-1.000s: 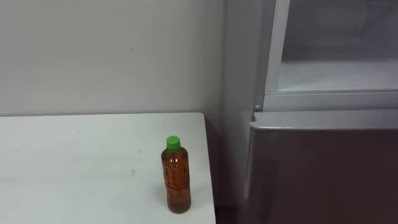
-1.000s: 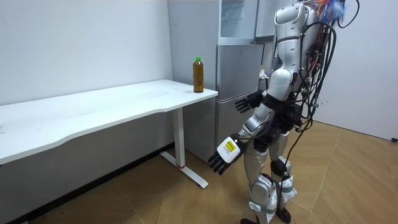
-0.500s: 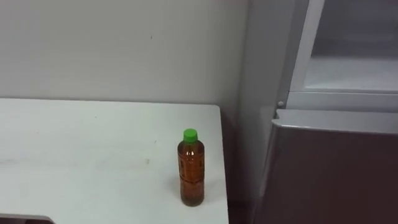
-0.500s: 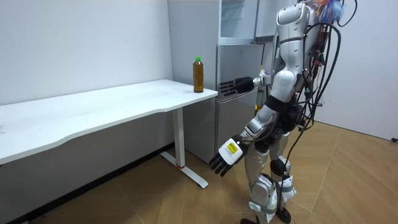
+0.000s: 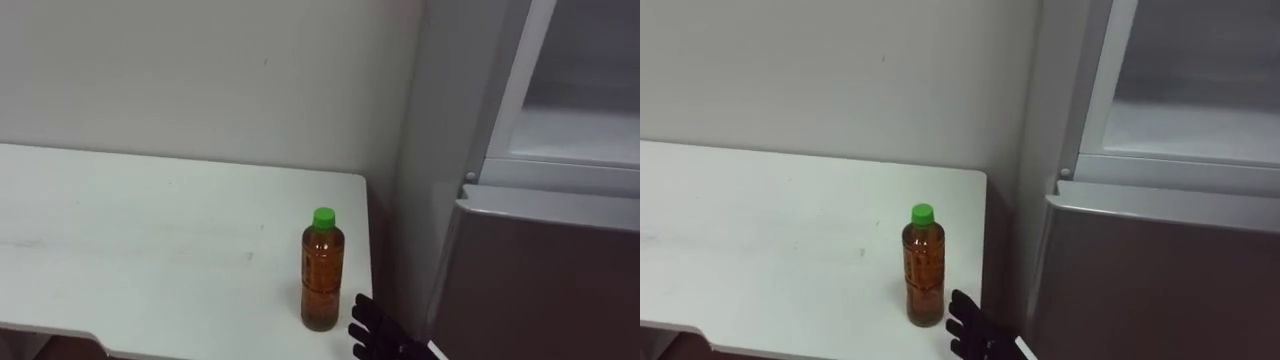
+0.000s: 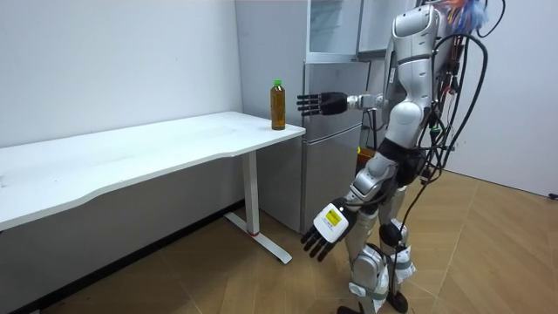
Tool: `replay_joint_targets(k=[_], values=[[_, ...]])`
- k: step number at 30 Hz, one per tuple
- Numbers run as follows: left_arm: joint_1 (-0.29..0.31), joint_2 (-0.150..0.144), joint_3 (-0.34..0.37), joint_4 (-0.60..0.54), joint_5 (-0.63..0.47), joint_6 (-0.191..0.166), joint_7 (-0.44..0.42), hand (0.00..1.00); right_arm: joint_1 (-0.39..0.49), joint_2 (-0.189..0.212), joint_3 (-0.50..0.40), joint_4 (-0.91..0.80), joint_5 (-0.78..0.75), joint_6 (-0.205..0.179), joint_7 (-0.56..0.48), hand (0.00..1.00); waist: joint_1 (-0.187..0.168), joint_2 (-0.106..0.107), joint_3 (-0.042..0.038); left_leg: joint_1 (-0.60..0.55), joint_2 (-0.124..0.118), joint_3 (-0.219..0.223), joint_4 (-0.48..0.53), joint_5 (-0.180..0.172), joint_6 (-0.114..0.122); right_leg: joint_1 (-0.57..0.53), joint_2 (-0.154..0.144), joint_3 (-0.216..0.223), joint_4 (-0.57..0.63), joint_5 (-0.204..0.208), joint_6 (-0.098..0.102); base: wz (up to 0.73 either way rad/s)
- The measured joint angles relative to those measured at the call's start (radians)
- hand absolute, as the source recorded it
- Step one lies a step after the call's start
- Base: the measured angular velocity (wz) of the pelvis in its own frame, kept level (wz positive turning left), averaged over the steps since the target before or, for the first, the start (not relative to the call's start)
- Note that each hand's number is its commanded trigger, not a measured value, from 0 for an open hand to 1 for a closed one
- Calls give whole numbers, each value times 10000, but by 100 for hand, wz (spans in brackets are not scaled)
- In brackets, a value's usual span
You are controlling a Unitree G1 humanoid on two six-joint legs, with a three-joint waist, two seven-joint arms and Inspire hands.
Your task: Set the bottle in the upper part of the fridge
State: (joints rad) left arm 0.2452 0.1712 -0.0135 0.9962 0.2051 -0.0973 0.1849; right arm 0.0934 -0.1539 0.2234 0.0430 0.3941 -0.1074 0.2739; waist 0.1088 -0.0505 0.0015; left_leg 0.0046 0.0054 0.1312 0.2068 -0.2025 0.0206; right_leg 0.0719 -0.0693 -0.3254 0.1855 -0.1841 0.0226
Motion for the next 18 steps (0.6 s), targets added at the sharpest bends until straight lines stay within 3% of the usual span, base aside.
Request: replay_joint_targets(k=[6,18], values=[[123,-1,8,-1,446,126,0,0,-334,-8,-8,-310,240,0,-207,0,63,-14,-8,23,4,2,-1,2,-2,21,2,0,0,1,-2,0],[334,31,8,63,731,282,-7,0,-657,-61,-4,-880,359,-5,-888,0,112,-251,-17,-119,18,19,70,0,-1,-61,-1,-76,0,12,-18,0]])
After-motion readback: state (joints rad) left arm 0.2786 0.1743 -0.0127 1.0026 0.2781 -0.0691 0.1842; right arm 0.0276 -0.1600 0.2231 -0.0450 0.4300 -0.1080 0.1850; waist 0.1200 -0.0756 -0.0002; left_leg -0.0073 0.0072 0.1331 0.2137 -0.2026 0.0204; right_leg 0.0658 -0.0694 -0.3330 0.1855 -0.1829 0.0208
